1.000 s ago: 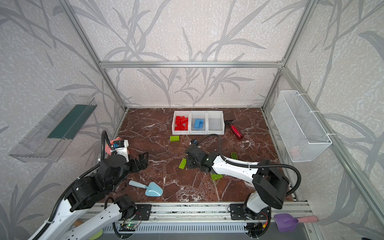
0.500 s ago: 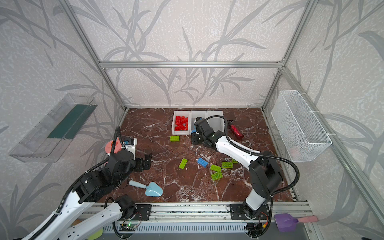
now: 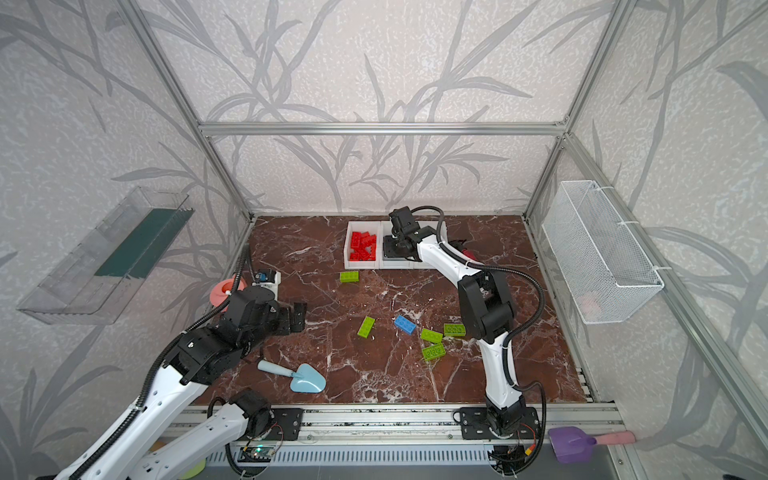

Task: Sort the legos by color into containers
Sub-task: 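Carry the blue brick with the right gripper and drop it into the middle compartment, then grasp the last blue brick with the left gripper while the right gripper withdraws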

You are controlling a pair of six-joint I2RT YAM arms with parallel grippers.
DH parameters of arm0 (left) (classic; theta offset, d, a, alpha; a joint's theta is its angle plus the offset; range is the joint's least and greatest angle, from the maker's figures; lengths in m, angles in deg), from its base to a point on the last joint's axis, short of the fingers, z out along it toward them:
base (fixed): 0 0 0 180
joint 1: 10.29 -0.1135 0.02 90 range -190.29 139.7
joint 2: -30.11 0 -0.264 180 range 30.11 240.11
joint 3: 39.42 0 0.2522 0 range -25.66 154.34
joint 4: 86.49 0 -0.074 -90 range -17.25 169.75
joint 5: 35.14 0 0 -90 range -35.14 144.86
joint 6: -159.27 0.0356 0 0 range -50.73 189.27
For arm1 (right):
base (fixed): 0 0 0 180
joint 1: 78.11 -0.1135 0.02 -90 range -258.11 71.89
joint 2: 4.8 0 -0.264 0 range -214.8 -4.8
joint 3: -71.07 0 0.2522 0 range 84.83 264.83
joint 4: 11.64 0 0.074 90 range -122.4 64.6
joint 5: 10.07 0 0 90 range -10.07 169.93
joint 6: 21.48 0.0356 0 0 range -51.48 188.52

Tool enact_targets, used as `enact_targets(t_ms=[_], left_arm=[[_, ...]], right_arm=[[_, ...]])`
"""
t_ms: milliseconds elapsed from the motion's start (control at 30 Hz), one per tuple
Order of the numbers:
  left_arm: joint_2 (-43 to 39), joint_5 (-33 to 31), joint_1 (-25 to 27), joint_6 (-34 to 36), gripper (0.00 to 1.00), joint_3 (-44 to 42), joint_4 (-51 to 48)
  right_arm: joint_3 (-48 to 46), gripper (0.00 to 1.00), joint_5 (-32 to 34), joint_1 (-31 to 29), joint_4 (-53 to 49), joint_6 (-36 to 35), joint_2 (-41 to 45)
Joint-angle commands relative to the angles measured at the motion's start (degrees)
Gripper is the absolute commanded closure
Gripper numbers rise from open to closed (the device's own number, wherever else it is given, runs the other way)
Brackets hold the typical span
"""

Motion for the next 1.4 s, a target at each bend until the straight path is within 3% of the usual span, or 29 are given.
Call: enact_targets(t_ms=[0,167,300,500,733,967,1200,1367], left_arm=[[-0.52,0.37,-0.37,1.28,0.01,-0.12,-0.37],[-1.21,0.19,-0.65,1.28,0.01,-0.35,-0.39],[-1.37,0.26,-0.65,1.23,0.01,-0.52,-0.35],[-1.18,0.66,-0.71,1.28,0.01,-0.53,-0.38],[-0.81,0.95,-0.71,1.58,0.01,-0.52,-0.46],[0.85,1.68,-0.70,1.80,0.01,0.03,-1.12],[2.43,4.33,-0.57,-0.25,0.03,0.72,-1.64],[3.48,3.94,1.26,-3.07,0.04,1.75,-2.24]], right_arm=[[7.03,0.85,-0.16,1.79,-5.48,-1.38,-3.87],[16.70,0.82,1.14,2.83,-10.65,-2.81,-9.63],[22.06,0.69,2.24,3.05,-13.54,-3.26,-12.49],[24.02,0.47,2.80,3.17,-14.78,-2.99,-13.08],[21.84,0.42,2.06,3.15,-16.09,-3.26,-9.67],[3.76,0.38,-0.43,3.15,-6.59,-2.97,4.24],[-19.88,0.26,-3.41,3.14,6.25,-3.53,24.37],[-32.08,0.18,-5.12,3.06,9.43,-2.80,36.62]])
